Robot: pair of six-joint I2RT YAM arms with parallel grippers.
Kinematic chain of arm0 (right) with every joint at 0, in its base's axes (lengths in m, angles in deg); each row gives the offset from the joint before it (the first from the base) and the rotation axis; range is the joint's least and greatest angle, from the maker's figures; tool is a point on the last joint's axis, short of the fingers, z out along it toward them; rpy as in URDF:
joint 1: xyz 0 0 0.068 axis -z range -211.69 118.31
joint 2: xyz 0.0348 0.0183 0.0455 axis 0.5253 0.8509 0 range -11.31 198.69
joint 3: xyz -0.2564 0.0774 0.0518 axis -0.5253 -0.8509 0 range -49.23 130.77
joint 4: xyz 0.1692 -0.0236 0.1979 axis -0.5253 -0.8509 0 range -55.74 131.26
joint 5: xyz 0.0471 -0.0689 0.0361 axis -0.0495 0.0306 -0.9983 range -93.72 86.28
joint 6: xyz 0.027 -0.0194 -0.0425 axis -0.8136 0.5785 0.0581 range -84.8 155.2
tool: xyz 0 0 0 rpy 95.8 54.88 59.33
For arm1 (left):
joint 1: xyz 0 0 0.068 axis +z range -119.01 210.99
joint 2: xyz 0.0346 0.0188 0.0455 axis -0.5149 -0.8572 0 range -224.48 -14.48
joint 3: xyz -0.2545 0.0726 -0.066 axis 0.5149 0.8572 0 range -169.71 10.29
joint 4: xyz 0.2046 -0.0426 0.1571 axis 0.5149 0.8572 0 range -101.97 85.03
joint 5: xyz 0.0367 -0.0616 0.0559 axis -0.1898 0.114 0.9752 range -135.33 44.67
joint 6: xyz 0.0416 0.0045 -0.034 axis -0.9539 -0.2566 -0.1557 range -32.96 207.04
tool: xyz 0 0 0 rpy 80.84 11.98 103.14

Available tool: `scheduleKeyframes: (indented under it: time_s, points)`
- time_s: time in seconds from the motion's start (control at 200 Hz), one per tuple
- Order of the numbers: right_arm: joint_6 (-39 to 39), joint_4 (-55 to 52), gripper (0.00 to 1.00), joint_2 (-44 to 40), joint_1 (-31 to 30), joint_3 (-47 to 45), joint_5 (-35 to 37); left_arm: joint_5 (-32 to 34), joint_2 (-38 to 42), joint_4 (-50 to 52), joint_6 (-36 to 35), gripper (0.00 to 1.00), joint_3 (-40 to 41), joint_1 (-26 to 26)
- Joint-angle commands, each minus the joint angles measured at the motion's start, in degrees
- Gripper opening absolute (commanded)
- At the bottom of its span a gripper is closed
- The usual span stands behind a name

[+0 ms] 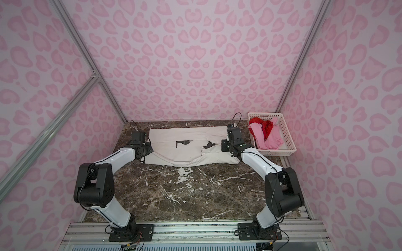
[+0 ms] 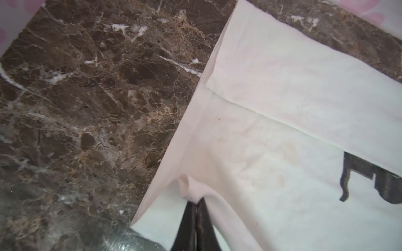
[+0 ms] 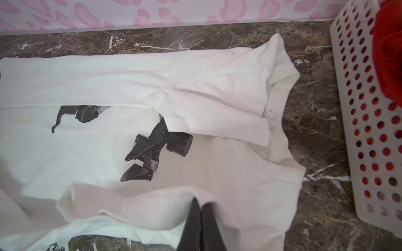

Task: Fold and stack t-shirts
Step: Fold the T-shirt.

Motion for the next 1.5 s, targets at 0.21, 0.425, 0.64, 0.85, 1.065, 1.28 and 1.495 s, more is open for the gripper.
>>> scheduleKeyframes:
  time_s: [0.21, 0.425, 0.64, 0.85, 1.065, 1.28, 1.495]
  points:
    - [1.41, 2.62, 0.00, 5.22, 3.21, 1.92, 1.34, 2.21, -6.36, -1.46, 0.18, 0.04, -1.80, 0.06]
    - [1.53, 2.94, 0.00, 6.48, 4.10, 1.78, 1.52, 4.33, -6.49, -0.95, 0.73, 0.04, -1.88, 0.06]
    - [1.45, 3.39, 0.00, 7.01, 4.30, 1.18, 1.52, 6.28, -5.21, 0.00, 0.56, 0.04, -2.28, 0.15]
    - [1.62, 3.27, 0.00, 7.00, 4.49, 1.24, 2.00, 7.30, -4.45, 0.53, 0.47, 0.04, -2.77, 0.41]
    - [1.93, 4.08, 0.00, 8.43, 4.77, 2.17, 1.70, 7.90, -4.72, 0.91, 0.56, 0.04, -3.26, 0.94]
    - [2.04, 4.43, 0.00, 11.19, 4.86, 3.93, 1.35, 8.17, -5.30, 0.81, 0.30, 0.04, -2.89, 1.47]
    - [2.53, 4.54, 0.00, 12.37, 4.90, 5.08, 1.61, 7.06, -6.47, -0.18, 0.03, 0.04, -3.03, 1.65]
